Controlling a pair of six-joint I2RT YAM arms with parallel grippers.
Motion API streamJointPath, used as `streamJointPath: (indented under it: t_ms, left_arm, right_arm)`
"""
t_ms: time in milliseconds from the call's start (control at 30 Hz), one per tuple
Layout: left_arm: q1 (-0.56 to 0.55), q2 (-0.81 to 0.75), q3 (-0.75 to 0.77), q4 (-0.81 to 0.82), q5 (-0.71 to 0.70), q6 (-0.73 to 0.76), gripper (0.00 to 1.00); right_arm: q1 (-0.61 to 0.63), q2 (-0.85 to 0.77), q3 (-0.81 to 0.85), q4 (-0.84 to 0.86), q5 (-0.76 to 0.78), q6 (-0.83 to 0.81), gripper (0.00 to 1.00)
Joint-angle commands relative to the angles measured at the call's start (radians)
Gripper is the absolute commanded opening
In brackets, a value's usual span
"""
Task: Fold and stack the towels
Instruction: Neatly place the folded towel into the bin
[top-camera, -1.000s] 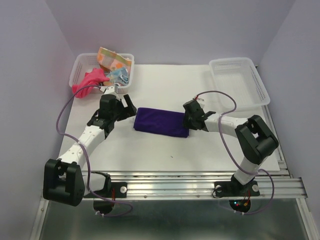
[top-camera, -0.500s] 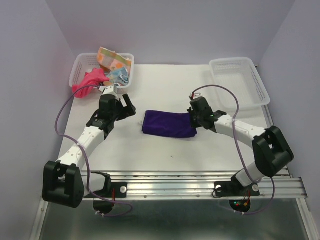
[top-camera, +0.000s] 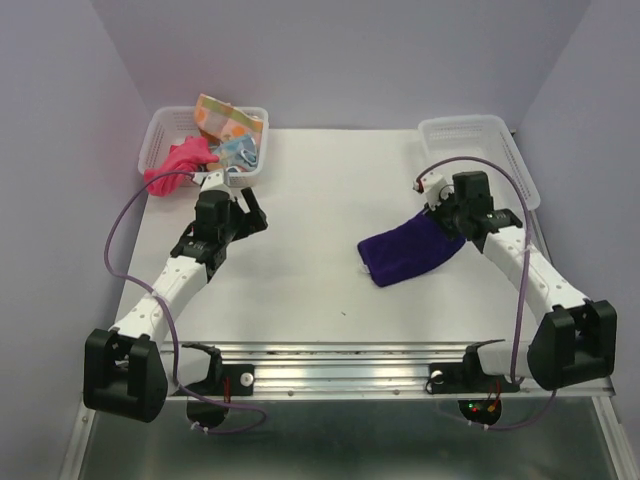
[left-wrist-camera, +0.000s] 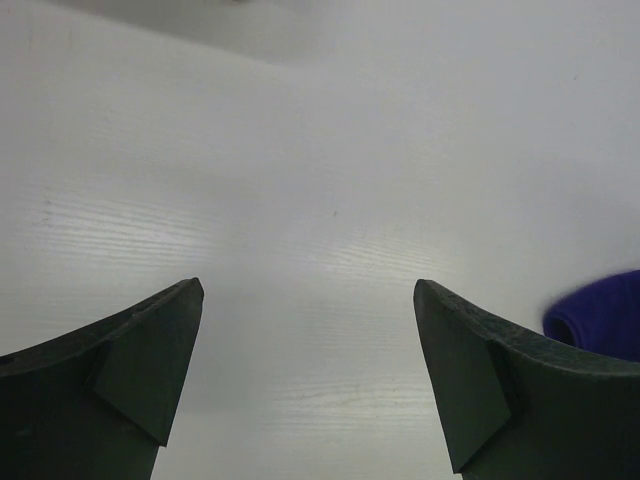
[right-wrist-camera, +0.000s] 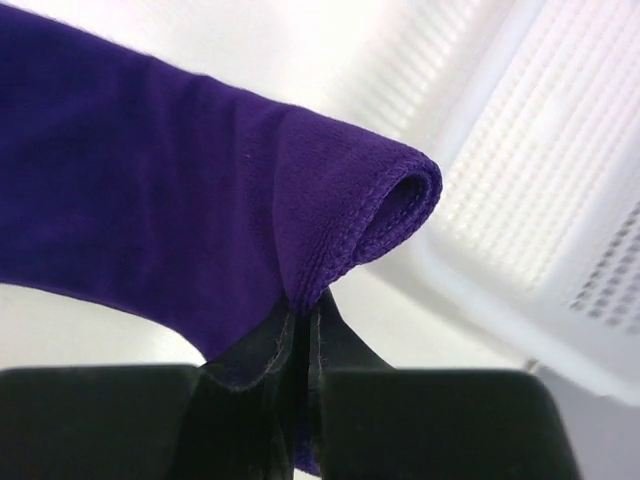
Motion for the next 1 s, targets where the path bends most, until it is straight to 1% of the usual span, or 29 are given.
streamJointPath:
  t_ms: [0,33,67,133,167,200,233,300,433,567,633,700,800,900,933,967]
  left_arm:
    - [0.004,-0.013,0.014,0.02,-0.043,0.035,0.99]
    - [0.005,-0.013,0.021,0.014,-0.068,0.037,0.99]
    - [0.005,-0.013,0.025,0.014,-0.081,0.036,0.99]
    - [0.005,-0.019,0.018,0.017,-0.09,0.042,0.99]
    - [0.005,-0.019,0.018,0.017,-0.102,0.043,0.99]
    - [0.005,-0.019,0.027,0.014,-0.108,0.043,0.99]
    - [0.005,-0.019,0.028,0.014,-0.113,0.043,0.99]
    - [0.005,-0.018,0.034,0.014,-0.115,0.051,0.99]
    - [0.005,-0.025,0.034,0.014,-0.173,0.053,0.99]
    - [0.005,-0.045,0.024,0.014,-0.204,0.054,0.99]
    - [0.005,-0.053,0.021,0.014,-0.219,0.052,0.99]
    - [0.005,-0.059,0.018,0.014,-0.225,0.052,0.99]
    - [0.005,-0.074,0.011,0.014,-0.233,0.054,0.99]
    - [0.005,-0.088,0.004,0.014,-0.248,0.051,0.99]
    - [0.005,-0.091,0.001,0.014,-0.251,0.049,0.99]
    - [0.005,-0.093,0.001,0.014,-0.253,0.048,0.99]
  right_arm:
    - [-0.03,0.02,0.192,-0.139,-0.152,-0.355,0.01]
    - [-0.03,0.037,0.226,-0.182,-0.157,-0.388,0.01]
    - [-0.032,0.048,0.247,-0.203,-0.084,-0.399,0.01]
    - [-0.033,0.051,0.255,-0.194,-0.05,-0.422,0.01]
    - [-0.033,0.045,0.255,-0.212,-0.068,-0.521,0.01]
    - [-0.033,0.039,0.254,-0.229,-0.084,-0.567,0.01]
    - [-0.033,0.028,0.254,-0.265,-0.081,-0.639,0.01]
    - [-0.035,0.007,0.257,-0.33,-0.058,-0.728,0.01]
    - [-0.058,-0.038,0.277,-0.436,-0.012,-0.848,0.01]
    - [-0.078,-0.065,0.33,-0.555,0.039,-0.921,0.01]
    - [-0.097,-0.073,0.324,-0.566,0.077,-0.936,0.01]
    - [-0.125,-0.093,0.291,-0.56,0.114,-0.95,0.01]
    - [-0.192,-0.119,0.26,-0.519,0.12,-0.987,0.01]
    - [-0.254,-0.153,0.208,-0.392,0.152,-0.996,0.01]
    - [-0.28,-0.157,0.159,-0.27,0.171,-0.99,0.01]
    - [-0.291,-0.156,0.134,-0.2,0.213,-0.993,0.01]
